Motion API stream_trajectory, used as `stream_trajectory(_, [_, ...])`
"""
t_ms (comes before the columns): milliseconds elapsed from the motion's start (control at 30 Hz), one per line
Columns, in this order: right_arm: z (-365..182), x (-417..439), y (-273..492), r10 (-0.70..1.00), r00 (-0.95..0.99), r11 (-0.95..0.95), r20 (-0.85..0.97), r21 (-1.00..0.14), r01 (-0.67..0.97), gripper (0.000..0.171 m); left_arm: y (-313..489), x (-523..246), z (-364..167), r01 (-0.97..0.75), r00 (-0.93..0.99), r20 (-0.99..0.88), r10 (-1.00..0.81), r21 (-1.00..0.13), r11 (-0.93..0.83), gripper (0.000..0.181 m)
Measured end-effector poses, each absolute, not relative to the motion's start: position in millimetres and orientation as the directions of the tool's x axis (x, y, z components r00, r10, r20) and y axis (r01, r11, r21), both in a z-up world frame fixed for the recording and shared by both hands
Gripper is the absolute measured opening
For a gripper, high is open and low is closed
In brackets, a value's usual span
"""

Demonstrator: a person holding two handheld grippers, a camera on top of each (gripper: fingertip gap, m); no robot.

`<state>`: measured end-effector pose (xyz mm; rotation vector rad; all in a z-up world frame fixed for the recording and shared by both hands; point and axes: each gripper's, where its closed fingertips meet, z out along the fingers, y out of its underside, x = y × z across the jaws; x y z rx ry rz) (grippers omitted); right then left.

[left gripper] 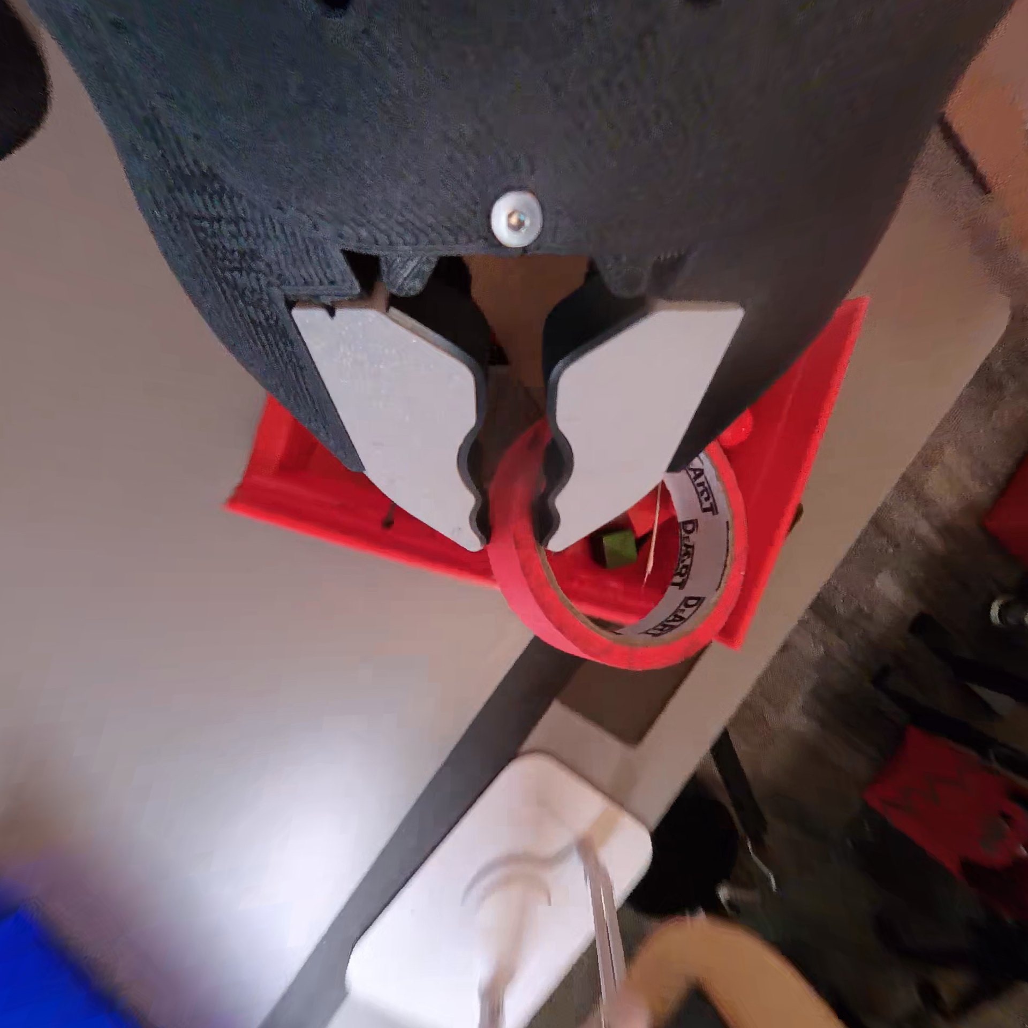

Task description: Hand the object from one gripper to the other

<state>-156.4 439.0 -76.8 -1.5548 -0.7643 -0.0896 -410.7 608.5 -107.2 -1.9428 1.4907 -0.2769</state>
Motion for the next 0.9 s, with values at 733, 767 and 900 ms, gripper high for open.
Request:
stream_trajectory(733, [-9.5,-225.7,374.5,0.196,0.491,0.472,0.849,-0.520,0.712,0.012,332.8,-258.7,-25.5,-0.229,-0.668,0.491,-0.558,-0.850,-0.474,0.014])
stream_trajectory(767, [-14.9,-219.6,382.1,0.187,0.478,0.419,0.858,-0.510,0.751,0.010,348.1,-256.3,-26.4,-0.194,-0.611,0.499,-0.615,-0.847,-0.495,0.017])
stream_trajectory(900, [-50.6,-188.6,413.9,0.274,0.525,0.117,0.805,-0.570,0.813,0.009,402.0,-261.0,-24.0,-0.015,-0.259,0.370,-0.892,-0.925,-0.379,0.022])
